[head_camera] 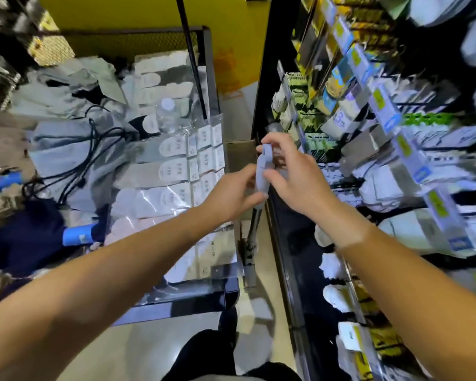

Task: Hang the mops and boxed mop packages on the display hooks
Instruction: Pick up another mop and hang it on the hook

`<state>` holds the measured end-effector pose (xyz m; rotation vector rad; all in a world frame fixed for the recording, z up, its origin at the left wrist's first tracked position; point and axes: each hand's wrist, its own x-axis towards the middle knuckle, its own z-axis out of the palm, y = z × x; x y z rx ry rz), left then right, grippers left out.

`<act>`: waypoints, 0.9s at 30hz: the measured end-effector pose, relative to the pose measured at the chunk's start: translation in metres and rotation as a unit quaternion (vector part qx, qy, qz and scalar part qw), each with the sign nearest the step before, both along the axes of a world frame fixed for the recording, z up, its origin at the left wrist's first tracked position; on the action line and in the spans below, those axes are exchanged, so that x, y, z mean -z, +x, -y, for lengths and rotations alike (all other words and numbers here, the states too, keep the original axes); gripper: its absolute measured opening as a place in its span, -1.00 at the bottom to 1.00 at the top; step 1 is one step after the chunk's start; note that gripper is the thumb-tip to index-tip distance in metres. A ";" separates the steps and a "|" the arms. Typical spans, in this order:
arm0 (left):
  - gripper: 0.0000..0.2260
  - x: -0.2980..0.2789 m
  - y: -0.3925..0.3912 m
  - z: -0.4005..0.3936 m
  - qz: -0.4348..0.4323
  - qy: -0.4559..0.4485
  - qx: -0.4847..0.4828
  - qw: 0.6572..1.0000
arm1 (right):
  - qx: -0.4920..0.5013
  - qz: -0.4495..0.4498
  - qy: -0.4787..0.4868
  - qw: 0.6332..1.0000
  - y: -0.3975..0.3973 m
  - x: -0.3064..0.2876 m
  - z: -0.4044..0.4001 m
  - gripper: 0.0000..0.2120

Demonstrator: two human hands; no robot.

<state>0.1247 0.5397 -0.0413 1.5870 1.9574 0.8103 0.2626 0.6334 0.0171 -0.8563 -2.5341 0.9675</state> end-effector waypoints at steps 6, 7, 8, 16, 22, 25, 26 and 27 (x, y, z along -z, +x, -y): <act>-0.60 0.006 0.046 -0.019 0.035 0.022 -0.012 0.999 | 0.058 -0.039 -0.035 0.997 0.039 -0.002 0.005 -0.54; -0.63 0.005 0.052 -0.017 0.033 0.030 -0.013 0.999 | 0.064 -0.047 -0.032 0.996 0.046 -0.003 0.009 -0.54; -0.67 0.004 0.058 -0.015 0.031 0.039 -0.012 0.999 | 0.068 -0.056 -0.026 0.996 0.053 -0.005 0.013 -0.54; -0.73 -0.018 0.117 0.050 0.008 0.098 -0.036 0.994 | 0.035 -0.076 0.023 0.996 0.112 -0.030 0.069 -0.52; -0.76 -0.047 0.162 0.128 0.069 0.108 -0.089 0.988 | 0.001 -0.123 0.048 0.991 0.148 -0.060 0.138 -0.50; -0.77 -0.062 0.181 0.178 0.104 0.097 -0.124 0.982 | -0.006 -0.135 0.057 0.989 0.158 -0.071 0.180 -0.61; -0.78 -0.064 0.187 0.196 0.126 0.089 -0.140 0.978 | -0.012 -0.145 0.048 0.988 0.161 -0.073 0.195 -0.70; -0.78 -0.065 0.194 0.215 0.137 0.083 -0.156 0.975 | -0.017 -0.148 0.041 0.988 0.163 -0.075 0.210 -0.77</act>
